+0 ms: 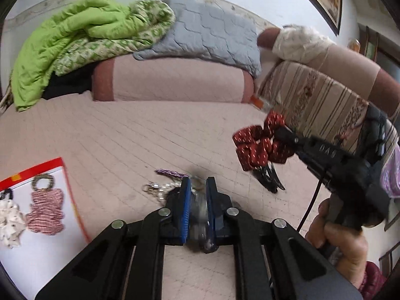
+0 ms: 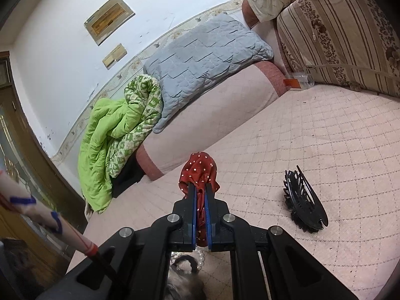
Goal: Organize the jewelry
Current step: 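Lift both held scrunchies and carry them toward the box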
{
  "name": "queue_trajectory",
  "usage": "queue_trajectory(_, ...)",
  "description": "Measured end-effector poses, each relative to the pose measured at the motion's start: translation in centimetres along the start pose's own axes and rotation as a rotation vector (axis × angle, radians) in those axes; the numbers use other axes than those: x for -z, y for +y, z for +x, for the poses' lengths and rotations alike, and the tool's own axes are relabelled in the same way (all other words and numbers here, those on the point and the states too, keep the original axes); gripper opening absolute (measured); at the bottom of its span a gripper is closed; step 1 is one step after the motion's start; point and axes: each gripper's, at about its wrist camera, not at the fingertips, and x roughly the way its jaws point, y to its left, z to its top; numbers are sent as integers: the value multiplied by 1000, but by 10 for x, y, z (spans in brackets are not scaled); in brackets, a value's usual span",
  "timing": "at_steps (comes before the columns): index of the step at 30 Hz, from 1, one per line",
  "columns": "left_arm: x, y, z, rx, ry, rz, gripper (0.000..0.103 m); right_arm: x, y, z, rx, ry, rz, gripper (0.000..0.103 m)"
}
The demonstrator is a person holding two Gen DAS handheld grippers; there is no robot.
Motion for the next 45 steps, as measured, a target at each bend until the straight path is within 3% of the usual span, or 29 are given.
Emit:
queue_trajectory(3, 1, 9, -11, -14, -7, -2, 12, 3, 8, -1, -7, 1, -32, 6)
queue_trajectory(7, 16, 19, -3, 24, 97, -49, 13, 7, 16, -3, -9, 2, -66, 6)
queue_trajectory(8, 21, 21, 1, 50, 128, -67, 19, 7, 17, -3, -9, 5, -69, 6)
queue_trajectory(9, 26, 22, 4, 66, 160, -75, 35, 8, 18, -3, -8, 8, -72, 6)
queue_trajectory(11, 38, 18, 6, 67, 194, -60, 56, 9, 18, -3, -4, 14, -76, 6)
queue_trajectory(17, 62, 8, 25, 127, 300, -58, 57, 9, 17, -1, -4, 22, -78, 6)
queue_trajectory(20, 72, 3, 36, 106, 315, -35, 57, 10, 19, 1, -8, 25, -85, 6)
queue_trajectory(22, 79, 2, 43, 92, 324, -31, 54, 9, 19, 1, -11, 26, -87, 6)
queue_trajectory(24, 83, 0, 46, 88, 320, -32, 35, 10, 18, 1, -13, 28, -86, 6)
queue_trajectory(26, 84, -2, 42, 69, 288, -16, 24, 10, 18, 2, -20, 32, -87, 6)
queue_trajectory(27, 82, -2, 40, 67, 275, -8, 12, 10, 19, 2, -23, 35, -89, 6)
queue_trajectory(38, 51, 13, 0, 17, 119, -16, 9, 13, 28, 3, -35, 33, -121, 6)
queue_trajectory(45, 42, 23, -13, 8, 83, -34, 9, 18, 36, 3, -39, 39, -143, 6)
